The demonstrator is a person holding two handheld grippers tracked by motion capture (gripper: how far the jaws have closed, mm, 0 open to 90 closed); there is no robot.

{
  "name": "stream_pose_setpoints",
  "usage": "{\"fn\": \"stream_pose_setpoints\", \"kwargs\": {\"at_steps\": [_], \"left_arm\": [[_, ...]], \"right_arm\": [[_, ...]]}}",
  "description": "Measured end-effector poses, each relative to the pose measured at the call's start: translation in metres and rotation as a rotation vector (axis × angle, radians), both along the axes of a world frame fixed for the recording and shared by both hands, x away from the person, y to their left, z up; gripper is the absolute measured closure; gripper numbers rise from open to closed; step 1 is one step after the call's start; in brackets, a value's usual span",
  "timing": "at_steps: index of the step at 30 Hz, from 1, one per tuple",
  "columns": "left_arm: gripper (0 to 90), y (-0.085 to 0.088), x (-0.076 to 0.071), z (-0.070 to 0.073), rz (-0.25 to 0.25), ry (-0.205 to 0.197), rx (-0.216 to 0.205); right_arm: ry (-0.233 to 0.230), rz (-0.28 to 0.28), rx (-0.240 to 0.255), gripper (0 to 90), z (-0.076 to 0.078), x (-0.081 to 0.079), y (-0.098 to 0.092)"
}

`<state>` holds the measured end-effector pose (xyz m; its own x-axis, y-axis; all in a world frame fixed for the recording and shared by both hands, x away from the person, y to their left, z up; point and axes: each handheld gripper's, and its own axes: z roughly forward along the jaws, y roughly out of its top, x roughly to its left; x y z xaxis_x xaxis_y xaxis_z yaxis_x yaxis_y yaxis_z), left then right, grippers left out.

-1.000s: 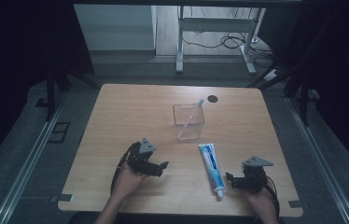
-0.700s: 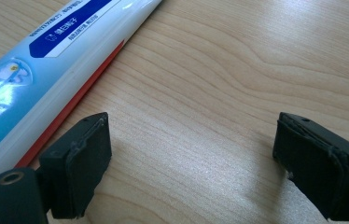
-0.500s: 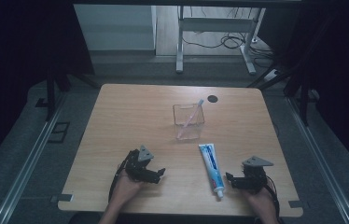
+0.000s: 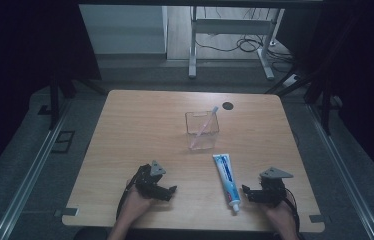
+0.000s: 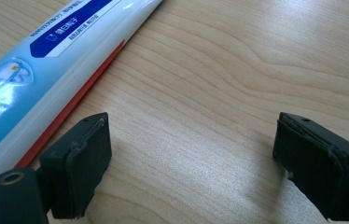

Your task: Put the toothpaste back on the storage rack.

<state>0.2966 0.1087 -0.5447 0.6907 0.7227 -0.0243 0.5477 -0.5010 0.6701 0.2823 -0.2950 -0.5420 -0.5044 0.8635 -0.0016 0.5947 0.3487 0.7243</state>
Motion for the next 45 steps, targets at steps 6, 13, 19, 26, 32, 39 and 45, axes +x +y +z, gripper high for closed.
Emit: {"fn": "stream_pose_setpoints", "kwargs": {"at_steps": [6, 13, 19, 26, 32, 39, 45], "left_arm": [[2.3, 0.0, 0.0, 0.0, -0.001, 0.001, 0.003], [2.5, 0.0, 0.0, 0.0, 0.002, 0.0, 0.003], [2.9, 0.0, -0.001, 0.0, 0.005, 0.0, 0.006], [2.9, 0.0, -0.001, 0.0, 0.004, 0.001, 0.005], [2.9, 0.0, -0.001, 0.0, 0.006, 0.0, 0.004], [2.9, 0.0, -0.001, 0.0, 0.005, 0.0, 0.004], [3.0, 0.0, -0.001, 0.0, 0.005, -0.001, 0.005]], "right_arm": [[0.037, 0.031, -0.022, 11.2, 0.004, -0.002, 0.001], [0.04, 0.049, -0.029, 22.8, 0.011, -0.007, -0.002], [0.023, 0.061, 0.031, 37.8, 0.02, -0.011, -0.005], [0.017, 0.092, 0.041, 54.0, 0.031, -0.016, 0.0], [0.05, 0.173, 0.075, 61.8, 0.042, -0.013, 0.004], [0.086, 0.205, 0.084, 66.8, 0.052, -0.011, 0.024], [0.107, 0.254, 0.09, 68.2, 0.057, -0.011, 0.046]]}}
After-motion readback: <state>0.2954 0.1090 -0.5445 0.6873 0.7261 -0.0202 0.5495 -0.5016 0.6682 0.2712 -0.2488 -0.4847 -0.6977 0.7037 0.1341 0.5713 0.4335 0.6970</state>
